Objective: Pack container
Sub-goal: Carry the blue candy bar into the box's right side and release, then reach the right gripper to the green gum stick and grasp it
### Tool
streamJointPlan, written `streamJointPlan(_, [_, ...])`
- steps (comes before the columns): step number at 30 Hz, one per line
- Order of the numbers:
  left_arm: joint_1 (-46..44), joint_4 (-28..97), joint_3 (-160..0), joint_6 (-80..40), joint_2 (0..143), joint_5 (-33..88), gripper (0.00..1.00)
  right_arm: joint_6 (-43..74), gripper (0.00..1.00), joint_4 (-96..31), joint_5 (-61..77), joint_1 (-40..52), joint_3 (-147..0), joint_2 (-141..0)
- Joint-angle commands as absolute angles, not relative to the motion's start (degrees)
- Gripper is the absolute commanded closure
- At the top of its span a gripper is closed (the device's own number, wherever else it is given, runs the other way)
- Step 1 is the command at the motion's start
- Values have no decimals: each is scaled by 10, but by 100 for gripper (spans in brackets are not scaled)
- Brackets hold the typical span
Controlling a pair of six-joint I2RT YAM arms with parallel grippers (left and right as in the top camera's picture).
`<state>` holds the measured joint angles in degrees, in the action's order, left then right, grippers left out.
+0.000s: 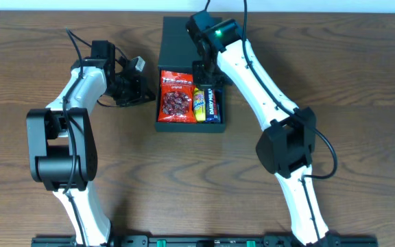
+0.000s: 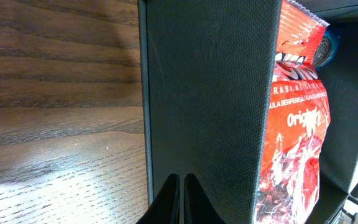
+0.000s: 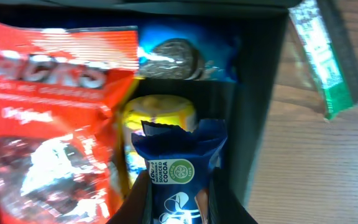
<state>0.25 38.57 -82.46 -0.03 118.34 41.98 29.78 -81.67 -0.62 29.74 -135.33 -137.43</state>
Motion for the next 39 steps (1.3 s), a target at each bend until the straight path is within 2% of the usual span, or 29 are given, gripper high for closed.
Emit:
streamJointPlan(1, [1, 387, -821, 0, 1188, 418, 94, 305, 99, -815, -46, 295, -1342, -1373])
streamJointPlan(18, [1, 387, -821, 0, 1188, 418, 94, 295, 98, -788, -75, 289, -1333, -1373])
streamJointPlan(19, [1, 387, -821, 0, 1188, 418, 94, 295, 90, -788, -75, 289, -1333, -1373])
streamJointPlan(21, [1, 387, -821, 0, 1188, 418, 95, 295, 44, -788, -75, 289, -1333, -1373])
streamJointPlan(22, [1, 387, -821, 0, 1188, 418, 94, 295, 30, -788, -75, 289, -1333, -1373])
streamJointPlan(25, [1, 387, -821, 0, 1188, 418, 94, 295, 9, -786, -75, 288, -1333, -1373])
streamJointPlan(34, [1, 387, -821, 0, 1188, 418, 94, 267, 8, -782, -82, 274, -1360, -1373])
streamJointPlan(39, [1, 387, -821, 0, 1188, 418, 94, 233, 9, -778, -101, 236, -1369, -1373])
